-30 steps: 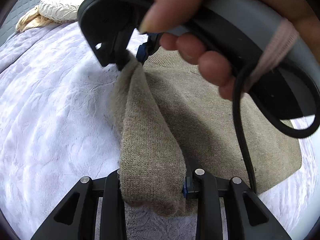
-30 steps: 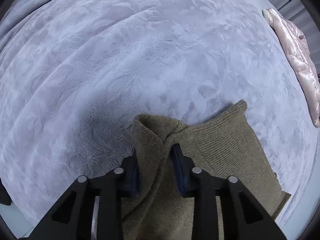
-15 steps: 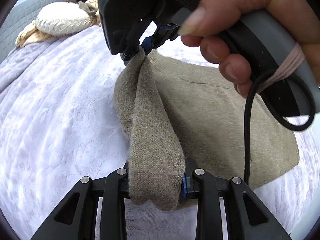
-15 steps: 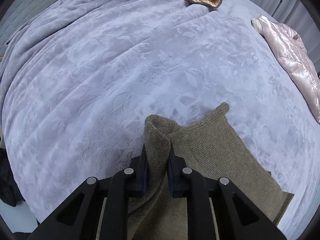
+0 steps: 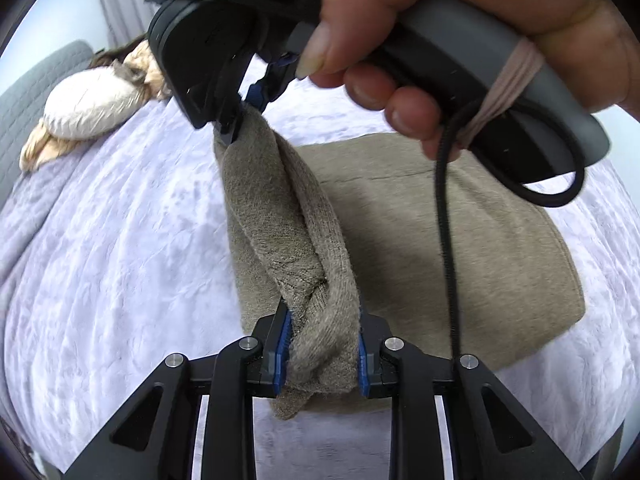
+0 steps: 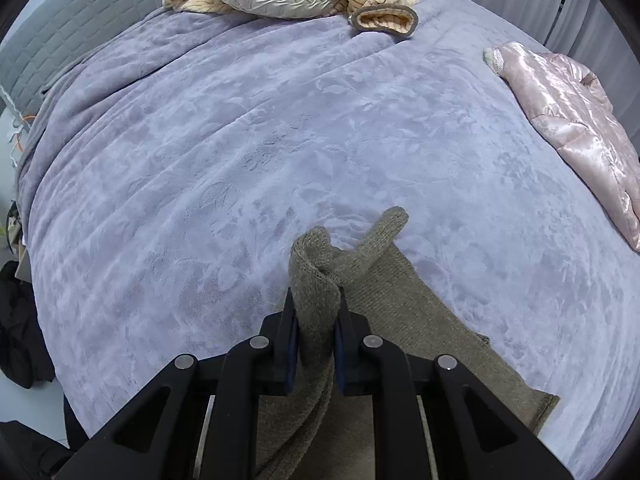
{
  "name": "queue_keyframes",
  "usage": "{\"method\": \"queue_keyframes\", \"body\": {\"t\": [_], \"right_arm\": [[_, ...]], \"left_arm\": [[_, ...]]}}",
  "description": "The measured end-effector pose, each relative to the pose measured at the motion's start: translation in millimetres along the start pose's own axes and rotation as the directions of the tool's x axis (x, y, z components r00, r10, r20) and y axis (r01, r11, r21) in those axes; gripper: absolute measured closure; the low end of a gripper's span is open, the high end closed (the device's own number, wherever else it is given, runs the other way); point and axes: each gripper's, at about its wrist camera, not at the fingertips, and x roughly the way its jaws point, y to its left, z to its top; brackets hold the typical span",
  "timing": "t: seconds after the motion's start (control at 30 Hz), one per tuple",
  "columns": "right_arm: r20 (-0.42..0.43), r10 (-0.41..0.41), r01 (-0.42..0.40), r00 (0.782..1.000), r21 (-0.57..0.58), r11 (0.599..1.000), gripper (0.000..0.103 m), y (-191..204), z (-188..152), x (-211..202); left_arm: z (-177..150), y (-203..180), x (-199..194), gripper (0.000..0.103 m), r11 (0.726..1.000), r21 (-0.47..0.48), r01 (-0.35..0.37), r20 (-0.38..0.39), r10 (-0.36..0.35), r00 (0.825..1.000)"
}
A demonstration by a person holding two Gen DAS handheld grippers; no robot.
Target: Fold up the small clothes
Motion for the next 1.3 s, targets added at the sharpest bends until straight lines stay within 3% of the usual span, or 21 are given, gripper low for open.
{"method": "queue_keyframes", "body": {"t": [0.23, 0.47, 0.77, 0.93, 1.03, 1.13, 1.17, 1.2, 1.23, 1.27, 1.3], "right_arm": [[0.059, 0.047, -0.050, 0.997, 0.047, 0.998, 0.089, -30.6, -22.1, -21.4], [0.159, 0.118, -0.137, 0.980, 0.112, 0.984, 0.089, -67.2, -49.9, -53.7], [0.220, 0.128, -0.174, 0.967, 0.208, 0.962, 0.091, -130.7, -101.3, -70.2], [0.281, 0.128, -0.203, 0.951, 0.258, 0.945, 0.095, -159.2, -123.3, -81.4], [0.242, 0.151, -0.215, 0.958, 0.262, 0.941, 0.095, -164.6, -134.7, -68.3], [0.199, 0.117, -0.175, 0.973, 0.307, 0.935, 0.087, -170.7, -149.2, -52.5], [0.195, 0.116, -0.173, 0.974, 0.312, 0.934, 0.072, -173.2, -154.1, -49.6], [0.199, 0.120, -0.181, 0.973, 0.319, 0.930, 0.044, -175.7, -159.6, -48.2], [0.211, 0.125, -0.192, 0.969, 0.335, 0.923, 0.030, -178.7, -165.0, -47.6], [0.229, 0.136, -0.211, 0.964, 0.348, 0.913, 0.019, -182.6, -170.1, -47.9], [0.252, 0.163, -0.249, 0.954, 0.361, 0.899, 0.019, -186.4, -175.1, -47.7]], "left_arm": [[0.2, -30.8, -5.8, 0.076, 0.997, 0.065, -0.035, -0.007, 0.036, 0.999], [-0.5, -59.4, -13.4, 0.076, 0.983, 0.166, -0.077, 0.016, 0.076, 0.997], [4.2, -100.5, -20.9, 0.076, 0.964, 0.258, -0.067, 0.000, 0.070, 0.998], [11.6, -112.3, -11.8, 0.076, 0.951, 0.304, -0.051, -0.010, 0.056, 0.998], [7.6, -115.1, 14.2, 0.076, 0.945, 0.323, -0.051, -0.064, 0.075, 0.995], [2.2, -115.6, 30.4, 0.076, 0.940, 0.335, -0.062, -0.099, 0.100, 0.990], [2.4, -115.5, 32.4, 0.076, 0.938, 0.341, -0.065, -0.097, 0.103, 0.990], [2.8, -114.7, 32.3, 0.076, 0.937, 0.344, -0.067, -0.092, 0.105, 0.990], [4.7, -113.2, 32.0, 0.076, 0.938, 0.341, -0.062, -0.093, 0.100, 0.991], [6.8, -111.5, 31.7, 0.076, 0.942, 0.333, -0.053, -0.098, 0.091, 0.991], [9.0, -110.9, 31.0, 0.076, 0.947, 0.318, -0.041, -0.106, 0.079, 0.991]]}}
